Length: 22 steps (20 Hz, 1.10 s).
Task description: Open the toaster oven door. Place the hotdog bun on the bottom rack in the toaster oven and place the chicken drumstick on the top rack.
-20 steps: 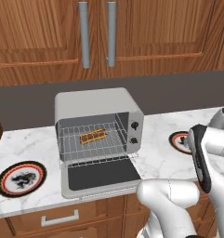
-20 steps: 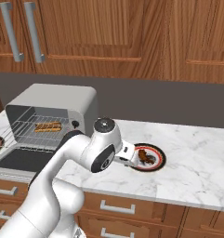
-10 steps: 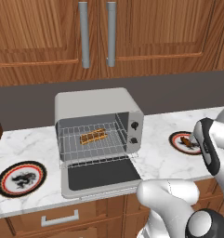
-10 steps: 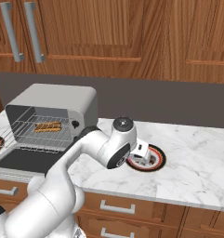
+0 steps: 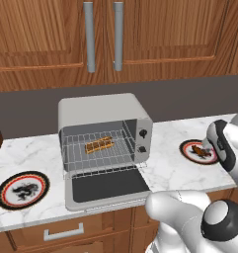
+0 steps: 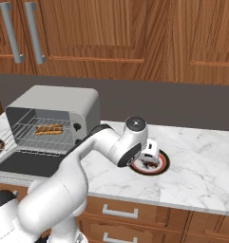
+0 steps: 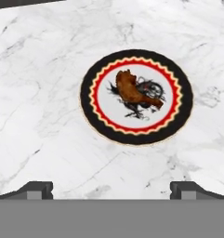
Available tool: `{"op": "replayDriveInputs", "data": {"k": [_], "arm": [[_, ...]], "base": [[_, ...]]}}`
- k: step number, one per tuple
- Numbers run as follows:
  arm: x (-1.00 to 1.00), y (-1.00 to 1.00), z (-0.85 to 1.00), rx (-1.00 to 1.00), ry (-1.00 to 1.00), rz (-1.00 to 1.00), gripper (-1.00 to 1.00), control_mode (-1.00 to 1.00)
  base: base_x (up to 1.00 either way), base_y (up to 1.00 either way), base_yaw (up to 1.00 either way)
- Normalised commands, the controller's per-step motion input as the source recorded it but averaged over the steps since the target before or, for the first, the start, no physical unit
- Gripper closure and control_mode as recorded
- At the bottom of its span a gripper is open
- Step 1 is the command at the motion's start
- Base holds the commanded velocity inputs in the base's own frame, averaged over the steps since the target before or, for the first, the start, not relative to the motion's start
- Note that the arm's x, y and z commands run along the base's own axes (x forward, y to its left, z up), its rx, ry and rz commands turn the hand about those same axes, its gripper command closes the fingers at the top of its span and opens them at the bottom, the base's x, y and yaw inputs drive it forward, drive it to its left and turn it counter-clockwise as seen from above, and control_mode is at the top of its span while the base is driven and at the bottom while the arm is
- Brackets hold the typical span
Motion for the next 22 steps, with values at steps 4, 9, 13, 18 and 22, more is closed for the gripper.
{"op": "replayDriveInputs", "data": {"k": [4, 9, 13, 18, 22], "arm": [[0.13, 0.03, -0.24, -0.02, -0.07, 0.13, -1.00, -1.00], [0.16, 0.03, -0.22, -0.08, -0.01, 0.03, -1.00, -1.00], [0.33, 0.03, -0.18, -0.02, 0.00, 0.00, -1.00, -1.00], [0.34, 0.02, -0.21, 0.00, 0.05, 0.01, -1.00, -1.00], [0.43, -0.01, -0.16, 0.00, 0.16, 0.02, -1.00, -1.00]], "base": [[0.00, 0.00, 0.00], [0.00, 0.00, 0.00], [0.00, 0.00, 0.00], [0.00, 0.00, 0.00], [0.00, 0.00, 0.00]]}}
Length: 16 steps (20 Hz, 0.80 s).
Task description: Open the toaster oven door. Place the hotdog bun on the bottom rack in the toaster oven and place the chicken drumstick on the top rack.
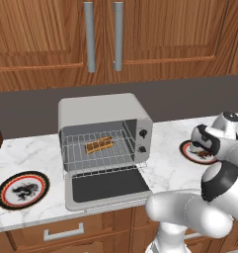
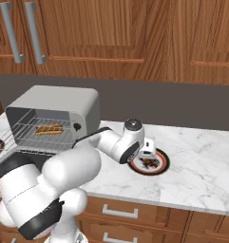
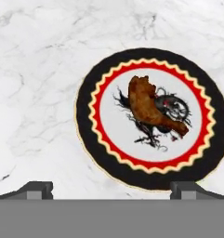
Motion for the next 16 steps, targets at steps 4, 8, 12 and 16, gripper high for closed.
{"op": "replayDriveInputs", "data": {"k": [4, 8, 12, 16], "arm": [[0.38, -0.09, -0.14, 0.00, 0.19, 0.04, -1.00, -1.00], [0.19, -0.16, -0.17, 0.00, 0.03, 0.03, -1.00, -1.00], [0.15, -0.18, -0.17, 0.00, 0.00, 0.01, -1.00, -1.00], [0.27, -0.08, -0.18, 0.00, 0.00, 0.00, -1.00, -1.00]], "base": [[0.00, 0.00, 0.00], [0.00, 0.00, 0.00], [0.00, 0.00, 0.00], [0.00, 0.00, 0.00]]}}
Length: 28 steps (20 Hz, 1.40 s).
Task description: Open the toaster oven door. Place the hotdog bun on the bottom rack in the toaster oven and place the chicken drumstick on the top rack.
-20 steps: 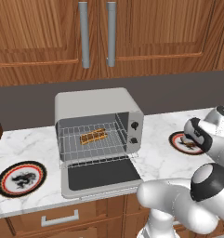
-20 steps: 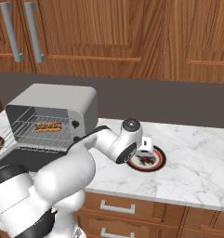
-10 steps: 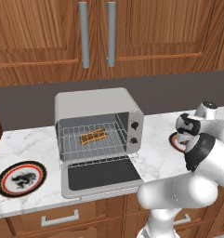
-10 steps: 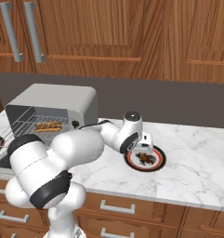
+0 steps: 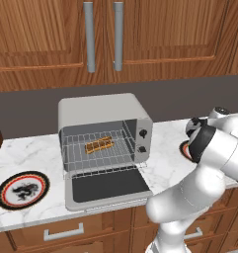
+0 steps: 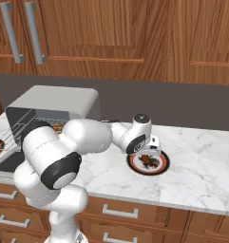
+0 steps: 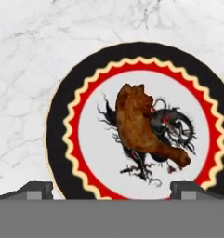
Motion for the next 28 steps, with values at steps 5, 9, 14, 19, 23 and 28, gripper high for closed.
{"op": "replayDriveInputs", "data": {"k": [5, 9, 14, 19, 23, 28], "arm": [[0.26, -0.04, -0.18, 0.00, 0.00, 0.00, -1.00, -1.00], [0.18, -0.05, -0.22, 0.00, 0.01, 0.00, -1.00, -1.00], [0.24, -0.08, -0.22, 0.00, 0.02, 0.00, -1.00, -1.00], [0.17, -0.12, -0.14, 0.00, 0.00, 0.00, -1.00, -1.00], [0.13, -0.05, -0.16, 0.00, 0.01, 0.00, -1.00, -1.00], [0.09, 0.00, -0.18, 0.00, 0.03, 0.00, -1.00, -1.00]], "base": [[0.00, 0.00, 0.00], [0.00, 0.00, 0.00], [0.00, 0.00, 0.00], [0.00, 0.00, 0.00], [0.00, 0.00, 0.00], [0.00, 0.00, 0.00]]}}
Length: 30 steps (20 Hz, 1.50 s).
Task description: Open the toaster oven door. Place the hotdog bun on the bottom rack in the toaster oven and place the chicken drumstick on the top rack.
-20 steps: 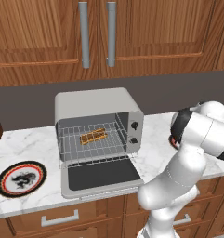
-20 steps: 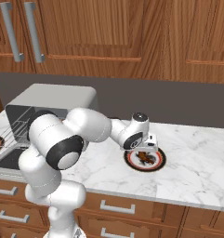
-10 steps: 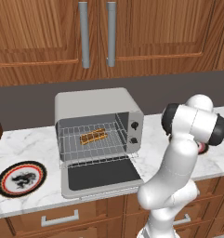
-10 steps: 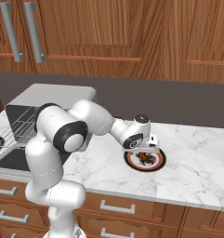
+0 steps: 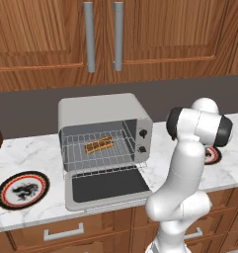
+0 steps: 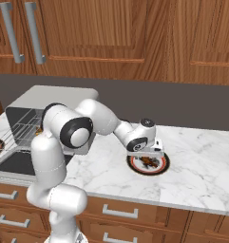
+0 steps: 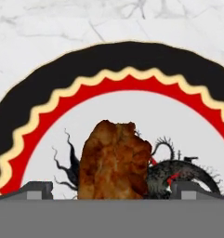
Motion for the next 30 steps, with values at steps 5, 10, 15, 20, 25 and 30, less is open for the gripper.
{"op": "replayDriveInputs", "data": {"k": [5, 10, 15, 20, 25, 30], "arm": [[0.05, 0.00, -0.13, 0.00, 0.00, 0.00, -1.00, -1.00], [0.01, 0.00, -0.13, 0.00, 0.01, 0.00, 1.00, -1.00], [-0.05, -0.01, -0.01, 0.01, 0.01, 0.04, 1.00, -1.00], [-0.23, -0.01, 0.14, 0.02, 0.00, 0.06, 1.00, -1.00], [-0.36, 0.01, 0.35, 0.02, 0.00, 0.03, 1.00, -1.00], [-0.48, 0.09, 0.32, 0.01, 0.00, 0.00, 1.00, -1.00]], "base": [[0.00, 0.00, 0.00], [0.00, 0.00, 0.00], [0.00, 0.00, 0.00], [0.00, 0.00, 0.00], [0.00, 0.00, 0.00], [0.00, 0.00, 0.00]]}}
